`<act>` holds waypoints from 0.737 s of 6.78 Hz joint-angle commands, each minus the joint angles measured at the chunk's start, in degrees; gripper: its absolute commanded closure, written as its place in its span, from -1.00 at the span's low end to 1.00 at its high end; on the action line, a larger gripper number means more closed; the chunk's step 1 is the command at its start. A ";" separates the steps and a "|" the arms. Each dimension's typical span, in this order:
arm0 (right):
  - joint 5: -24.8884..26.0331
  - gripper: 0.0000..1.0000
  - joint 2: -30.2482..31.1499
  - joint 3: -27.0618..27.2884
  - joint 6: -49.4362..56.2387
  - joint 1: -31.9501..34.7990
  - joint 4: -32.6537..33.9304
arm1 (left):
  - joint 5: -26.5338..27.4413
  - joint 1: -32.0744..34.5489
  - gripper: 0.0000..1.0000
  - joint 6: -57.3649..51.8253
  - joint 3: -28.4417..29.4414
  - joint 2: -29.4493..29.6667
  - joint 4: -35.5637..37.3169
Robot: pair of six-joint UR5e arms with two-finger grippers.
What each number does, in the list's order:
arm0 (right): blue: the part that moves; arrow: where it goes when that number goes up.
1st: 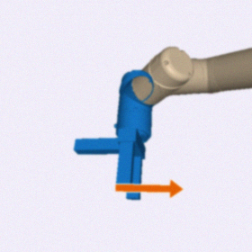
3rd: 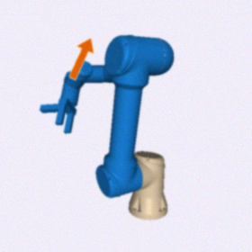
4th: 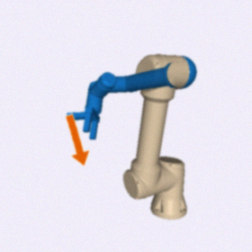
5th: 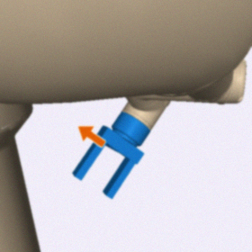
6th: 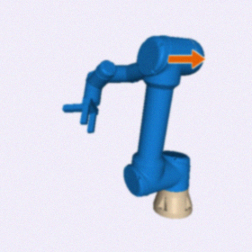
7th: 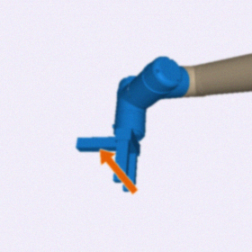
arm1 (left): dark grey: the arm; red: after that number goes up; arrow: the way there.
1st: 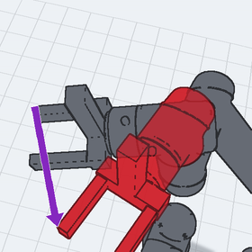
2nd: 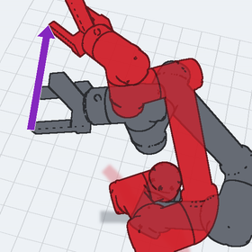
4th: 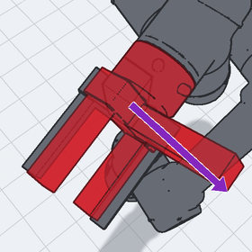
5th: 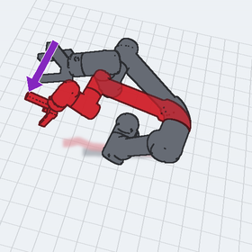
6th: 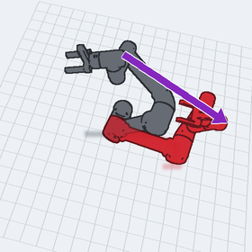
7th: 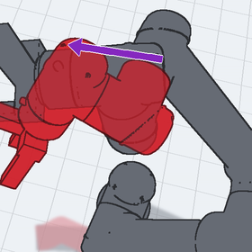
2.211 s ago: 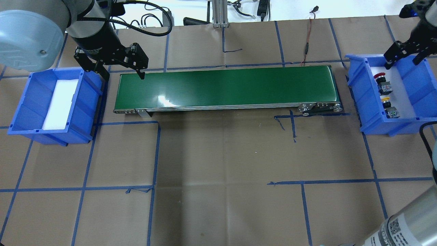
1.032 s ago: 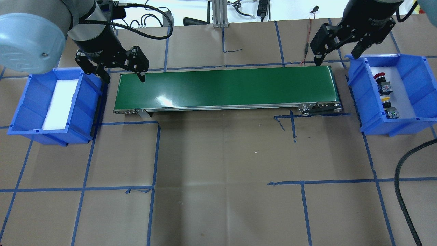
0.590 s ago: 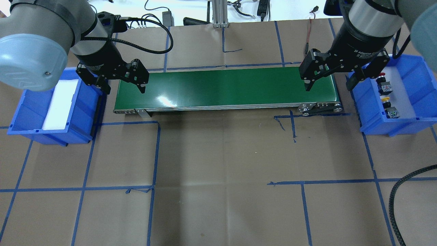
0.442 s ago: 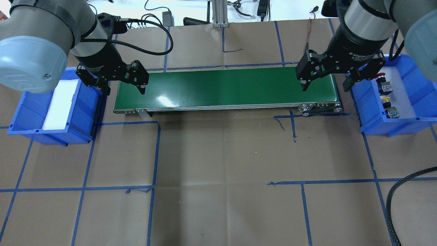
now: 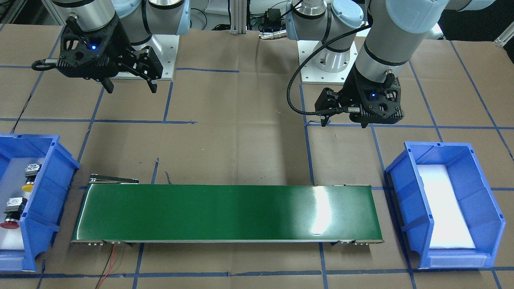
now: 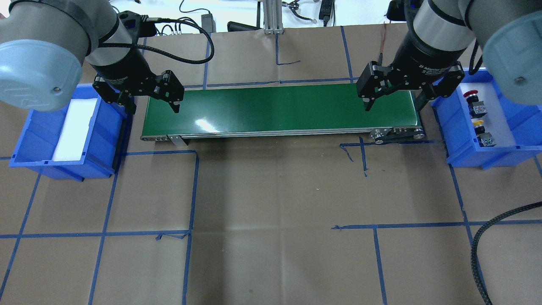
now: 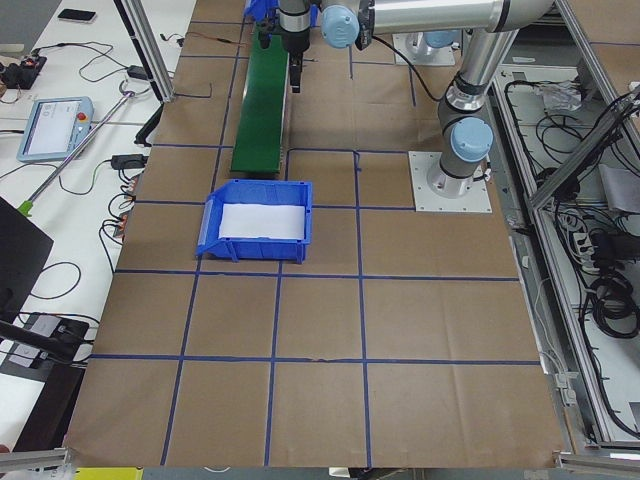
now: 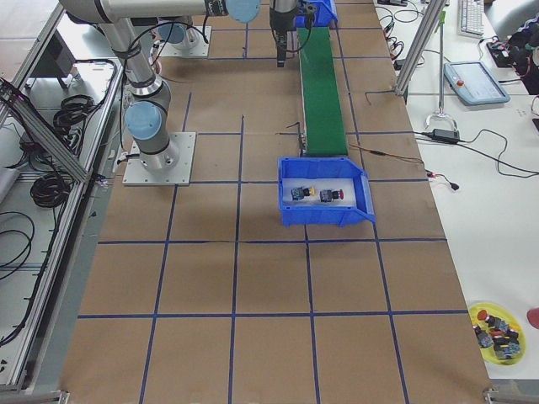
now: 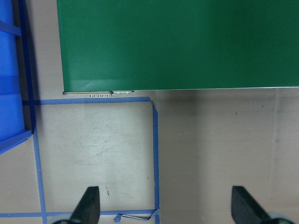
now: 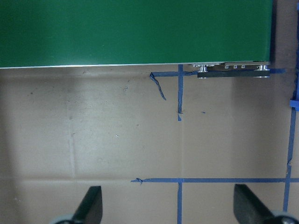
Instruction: Transport two buttons from left to right
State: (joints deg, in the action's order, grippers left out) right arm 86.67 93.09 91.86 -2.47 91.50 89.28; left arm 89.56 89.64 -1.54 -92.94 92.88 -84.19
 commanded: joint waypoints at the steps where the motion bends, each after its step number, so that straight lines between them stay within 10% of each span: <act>1: 0.42 -0.99 -0.81 -0.71 0.01 -0.01 0.28 | 0.09 0.00 -1.00 0.92 0.13 0.19 -0.01; 5: 0.52 -0.99 -0.90 -0.54 0.09 -0.01 2.21 | 0.18 -0.08 -1.00 0.83 0.39 0.19 -0.01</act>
State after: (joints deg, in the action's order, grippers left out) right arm 87.18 92.26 91.31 -2.40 91.49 91.32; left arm 89.67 89.59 -0.70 -92.60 93.07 -84.21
